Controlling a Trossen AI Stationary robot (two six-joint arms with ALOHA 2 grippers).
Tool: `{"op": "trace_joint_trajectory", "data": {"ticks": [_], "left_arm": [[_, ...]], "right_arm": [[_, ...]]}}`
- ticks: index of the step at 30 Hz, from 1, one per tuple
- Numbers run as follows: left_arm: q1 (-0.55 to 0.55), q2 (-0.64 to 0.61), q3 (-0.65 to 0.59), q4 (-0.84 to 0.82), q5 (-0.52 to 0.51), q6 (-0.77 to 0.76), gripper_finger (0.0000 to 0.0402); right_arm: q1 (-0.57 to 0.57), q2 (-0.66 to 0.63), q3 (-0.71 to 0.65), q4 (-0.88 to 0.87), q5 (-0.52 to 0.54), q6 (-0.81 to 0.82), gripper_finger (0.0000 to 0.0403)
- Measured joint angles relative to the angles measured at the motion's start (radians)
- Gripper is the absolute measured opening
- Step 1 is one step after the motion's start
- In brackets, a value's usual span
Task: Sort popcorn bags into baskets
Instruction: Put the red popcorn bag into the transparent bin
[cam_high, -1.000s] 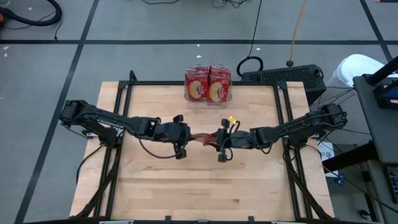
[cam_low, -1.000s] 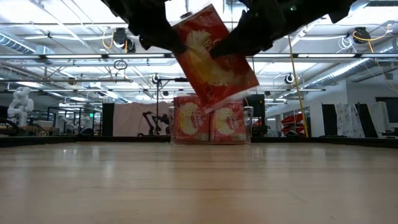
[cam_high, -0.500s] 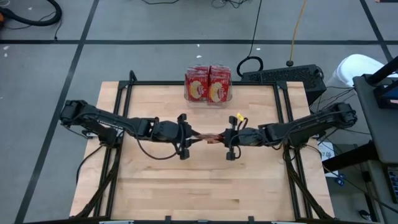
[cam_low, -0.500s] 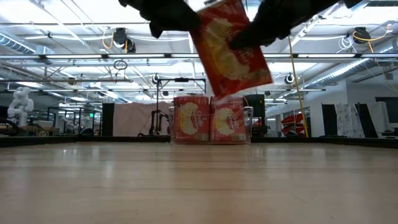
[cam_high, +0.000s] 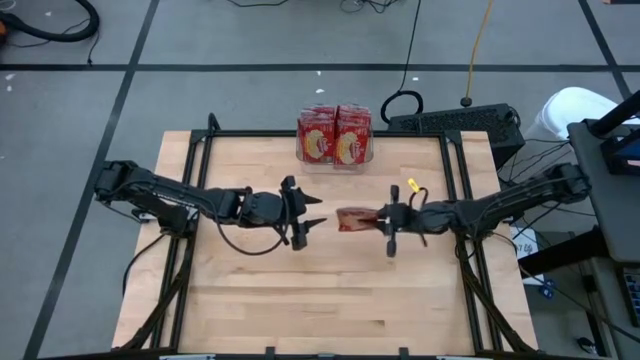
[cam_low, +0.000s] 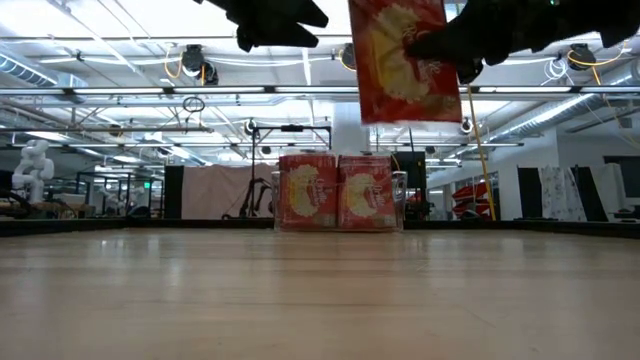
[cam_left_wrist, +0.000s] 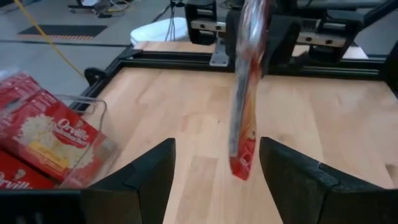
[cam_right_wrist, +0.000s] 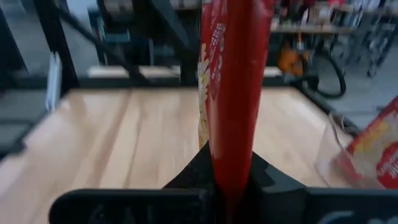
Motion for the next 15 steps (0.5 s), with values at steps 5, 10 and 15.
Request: {"op": "trace_joint_trajectory", "data": {"ticks": [5,10,15], "left_arm": [[0.006,-0.002,0.000,0.001,-0.006,0.022,0.0239],[0.011,-0.002,0.000,0.050,-0.006,0.025,0.0239],[0.012,0.054,0.000,0.198,0.036,0.075,0.0239]], "right_arm": [[0.000,-0.018,-0.101,0.266,0.000,-0.030,0.0017],[-0.008,-0.017,-0.150,0.469,0.000,-0.046,0.0017],[-0.030,-0.016,-0.157,0.538,-0.050,-0.050,0.0017]]}}
